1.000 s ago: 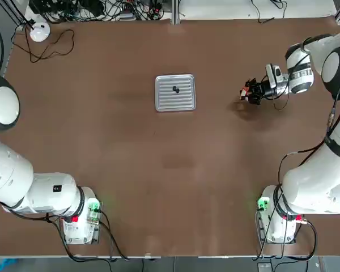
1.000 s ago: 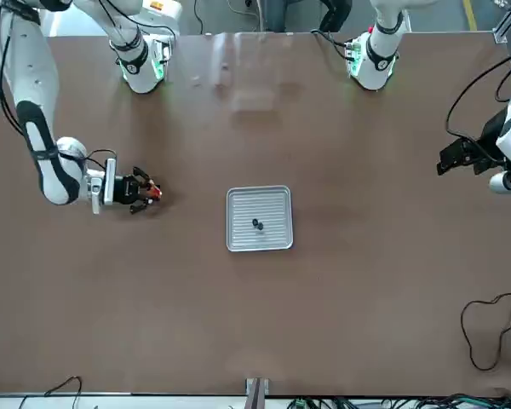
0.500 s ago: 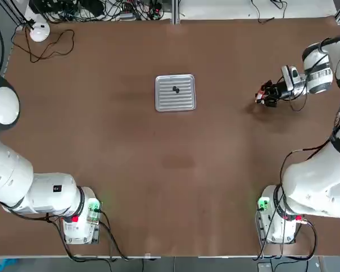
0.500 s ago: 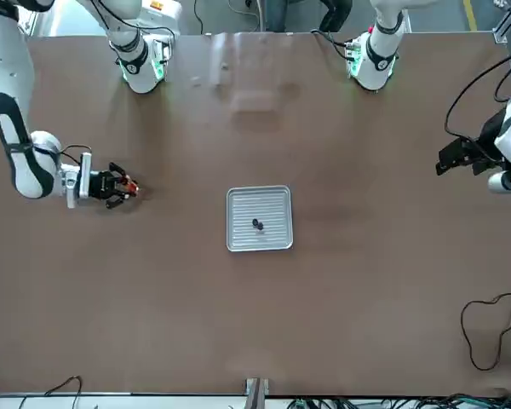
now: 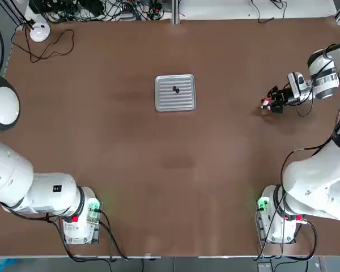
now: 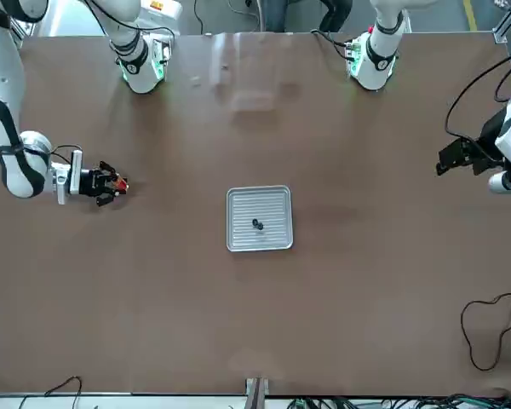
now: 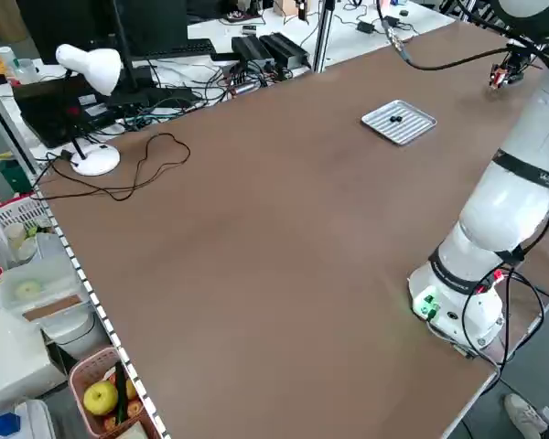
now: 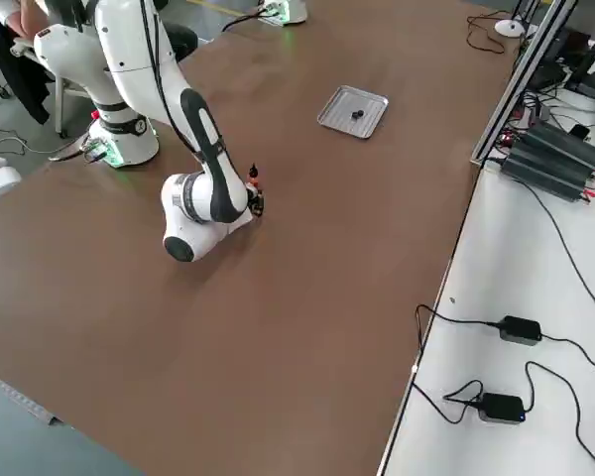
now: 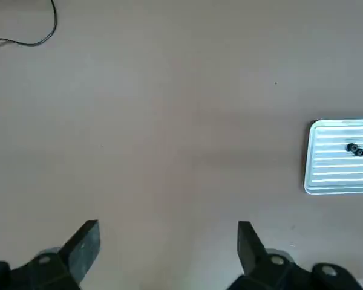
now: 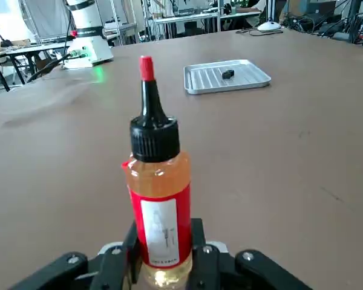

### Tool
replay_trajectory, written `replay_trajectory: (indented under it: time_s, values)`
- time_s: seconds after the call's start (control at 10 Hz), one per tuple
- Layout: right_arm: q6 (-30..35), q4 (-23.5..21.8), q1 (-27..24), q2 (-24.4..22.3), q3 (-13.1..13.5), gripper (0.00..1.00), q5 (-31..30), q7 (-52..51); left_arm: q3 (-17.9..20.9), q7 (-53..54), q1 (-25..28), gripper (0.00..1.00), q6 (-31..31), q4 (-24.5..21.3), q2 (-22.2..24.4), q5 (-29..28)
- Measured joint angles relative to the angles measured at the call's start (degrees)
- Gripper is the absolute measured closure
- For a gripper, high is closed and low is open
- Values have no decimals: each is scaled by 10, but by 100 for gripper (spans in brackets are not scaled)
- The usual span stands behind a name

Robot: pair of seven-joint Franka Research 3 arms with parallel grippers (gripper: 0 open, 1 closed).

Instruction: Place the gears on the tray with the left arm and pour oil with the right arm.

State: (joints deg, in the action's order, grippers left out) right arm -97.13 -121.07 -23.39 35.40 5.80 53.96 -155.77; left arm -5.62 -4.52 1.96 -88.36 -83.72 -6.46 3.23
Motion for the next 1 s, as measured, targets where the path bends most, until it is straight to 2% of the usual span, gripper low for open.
replay_trajectory:
  time_s: [1.0]
  values:
    - [0, 23, -9, 33, -1, 61, -4, -7, 7, 0, 19, 0, 1, 22, 4, 0]
